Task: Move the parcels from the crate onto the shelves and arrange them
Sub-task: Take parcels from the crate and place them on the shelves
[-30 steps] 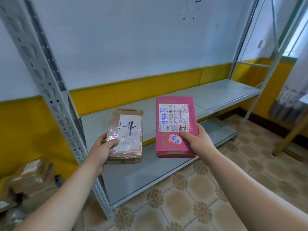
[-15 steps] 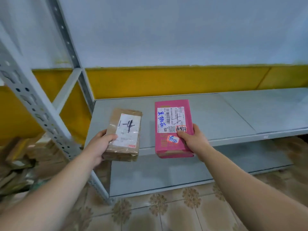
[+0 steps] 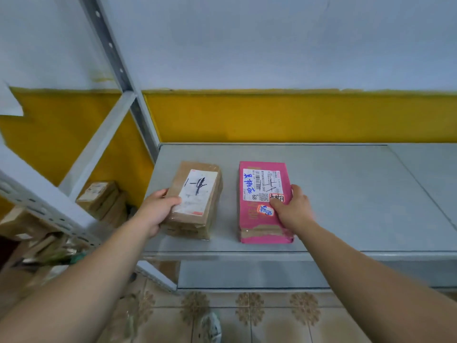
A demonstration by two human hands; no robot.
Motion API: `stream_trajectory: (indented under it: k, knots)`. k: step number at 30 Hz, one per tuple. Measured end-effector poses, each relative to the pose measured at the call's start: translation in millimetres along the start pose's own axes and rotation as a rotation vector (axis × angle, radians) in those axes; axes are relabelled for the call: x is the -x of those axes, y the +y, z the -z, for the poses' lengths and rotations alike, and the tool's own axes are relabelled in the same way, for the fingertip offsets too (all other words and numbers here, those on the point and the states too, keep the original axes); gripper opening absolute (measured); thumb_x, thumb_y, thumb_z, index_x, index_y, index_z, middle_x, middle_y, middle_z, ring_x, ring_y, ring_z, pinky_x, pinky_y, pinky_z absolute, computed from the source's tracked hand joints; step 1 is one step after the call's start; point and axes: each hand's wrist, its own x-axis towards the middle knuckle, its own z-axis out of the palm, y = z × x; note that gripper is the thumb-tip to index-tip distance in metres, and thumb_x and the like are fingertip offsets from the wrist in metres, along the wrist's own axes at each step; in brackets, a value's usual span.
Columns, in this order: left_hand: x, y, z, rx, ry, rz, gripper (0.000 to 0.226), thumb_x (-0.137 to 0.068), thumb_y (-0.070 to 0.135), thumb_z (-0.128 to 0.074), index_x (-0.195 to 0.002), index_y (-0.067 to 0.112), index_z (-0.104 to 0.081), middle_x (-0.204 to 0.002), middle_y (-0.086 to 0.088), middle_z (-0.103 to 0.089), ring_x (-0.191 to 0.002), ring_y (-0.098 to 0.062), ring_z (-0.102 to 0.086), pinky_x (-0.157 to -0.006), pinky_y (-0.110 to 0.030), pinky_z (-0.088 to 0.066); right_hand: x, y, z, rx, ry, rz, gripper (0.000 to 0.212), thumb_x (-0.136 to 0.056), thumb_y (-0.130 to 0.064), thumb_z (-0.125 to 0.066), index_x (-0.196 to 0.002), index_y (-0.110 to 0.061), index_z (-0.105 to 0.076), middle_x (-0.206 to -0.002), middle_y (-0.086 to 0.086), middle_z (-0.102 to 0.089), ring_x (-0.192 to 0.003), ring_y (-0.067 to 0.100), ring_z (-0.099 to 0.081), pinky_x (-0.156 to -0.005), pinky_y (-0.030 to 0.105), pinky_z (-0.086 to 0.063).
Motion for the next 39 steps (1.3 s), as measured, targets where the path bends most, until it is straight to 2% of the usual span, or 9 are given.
stream_trajectory:
  k: [5, 9, 16, 20, 24, 28, 32, 35, 39]
  knots:
    - [-7.5, 18.9, -12.1, -0.716, 0.185, -0.518, 0.061, -0.086, 0.040, -0.064, -0.139, 0.018, -0.045, -0.141, -0.006, -0.048, -0.131, -0.028, -0.042, -0.107, -0.044, -0.037, -10.4, -25.8, -9.0, 0.660, -0.089, 0.305, 0.083, -0.089, -0.075, -0.040, -0.157, -0.038, -0.011, -0.167, 0.001, 0.002, -0.153, 0.024, 0.003, -0.122, 0.044, -0.006]
    - [-6.0, 8.0, -32.3, -1.257, -0.053, -0.407, 0.097, -0.077, 0.084, -0.036, -0.153, 0.030, -0.008, -0.162, 0.000, 0.003, -0.149, -0.029, 0.008, -0.114, -0.061, -0.005, -25.9, -40.1, -18.7, 0.702, -0.162, 0.290, 0.081, -0.089, -0.077, -0.035, -0.157, -0.037, -0.015, -0.167, 0.003, -0.002, -0.153, 0.024, 0.004, -0.121, 0.046, -0.009]
    - [-45.6, 44.6, -18.2, -1.357, -0.283, -0.439, 0.091, -0.078, 0.067, -0.054, -0.153, 0.043, -0.007, -0.162, 0.012, 0.011, -0.148, -0.026, 0.016, -0.113, -0.064, 0.001, -48.9, -54.5, -29.0, 0.809, -0.153, 0.343, 0.076, -0.097, -0.067, -0.025, -0.159, -0.027, -0.007, -0.167, 0.005, 0.002, -0.153, 0.025, 0.008, -0.123, 0.049, 0.000]
    - [-55.4, 52.3, -14.2, -1.381, -0.073, -0.344, 0.067, -0.093, 0.057, -0.044, -0.150, 0.051, -0.009, -0.163, 0.002, 0.008, -0.147, -0.039, 0.008, -0.113, -0.067, -0.004, -54.4, -55.0, -28.1, 0.841, -0.215, 0.384, 0.073, -0.098, -0.067, -0.020, -0.158, -0.034, 0.002, -0.167, 0.004, 0.009, -0.153, 0.025, 0.013, -0.123, 0.051, 0.004]
    - [-63.9, 35.7, -17.1, -1.357, 0.030, -0.306, 0.078, -0.091, 0.065, -0.045, -0.150, 0.047, 0.002, -0.163, -0.004, 0.009, -0.147, -0.042, 0.009, -0.111, -0.071, -0.003, -53.3, -46.0, -24.1, 0.881, -0.274, 0.423, 0.085, -0.090, -0.079, -0.020, -0.155, -0.037, 0.015, -0.165, 0.003, 0.021, -0.150, 0.024, 0.022, -0.120, 0.052, 0.010]
    - [-84.4, 40.9, -2.5, -1.432, -0.021, -0.457, 0.069, -0.097, 0.057, -0.037, -0.151, 0.045, 0.003, -0.163, 0.000, 0.009, -0.148, -0.035, 0.009, -0.114, -0.066, -0.001, -55.0, -52.3, -26.2, 0.886, -0.291, 0.393, 0.088, -0.088, -0.081, -0.021, -0.156, -0.037, 0.011, -0.166, 0.003, 0.016, -0.152, 0.025, 0.018, -0.119, 0.055, 0.010]
    - [-110.9, 59.1, 13.1, -1.484, -0.154, -0.559, 0.075, -0.096, 0.052, -0.042, -0.154, 0.036, 0.003, -0.163, 0.005, 0.009, -0.150, -0.023, 0.009, -0.119, -0.053, -0.001, -60.7, -67.5, -31.8, 0.857, -0.171, 0.460, 0.083, -0.087, -0.078, -0.033, -0.155, -0.032, -0.017, -0.163, 0.006, -0.013, -0.152, 0.028, 0.000, -0.121, 0.056, 0.004]
    - [-128.0, 72.1, 18.6, -1.518, -0.210, -0.623, 0.076, -0.097, 0.049, -0.045, -0.154, 0.032, 0.002, -0.163, 0.004, 0.008, -0.150, -0.020, 0.007, -0.120, -0.046, -0.001, -61.9, -63.7, -34.0, 0.816, -0.184, 0.429, 0.085, -0.087, -0.079, -0.033, -0.156, -0.037, -0.008, -0.165, 0.005, -0.002, -0.153, 0.027, 0.008, -0.122, 0.053, 0.005]
    - [-146.7, 84.1, 4.2, -1.542, -0.159, -0.599, 0.070, -0.098, 0.048, -0.044, -0.151, 0.044, 0.002, -0.162, 0.005, 0.012, -0.148, -0.032, 0.014, -0.114, -0.061, 0.005, -64.1, -60.3, -35.9, 0.854, -0.208, 0.382, 0.087, -0.086, -0.082, -0.027, -0.155, -0.042, 0.006, -0.166, 0.004, 0.012, -0.152, 0.026, 0.016, -0.122, 0.053, 0.007]
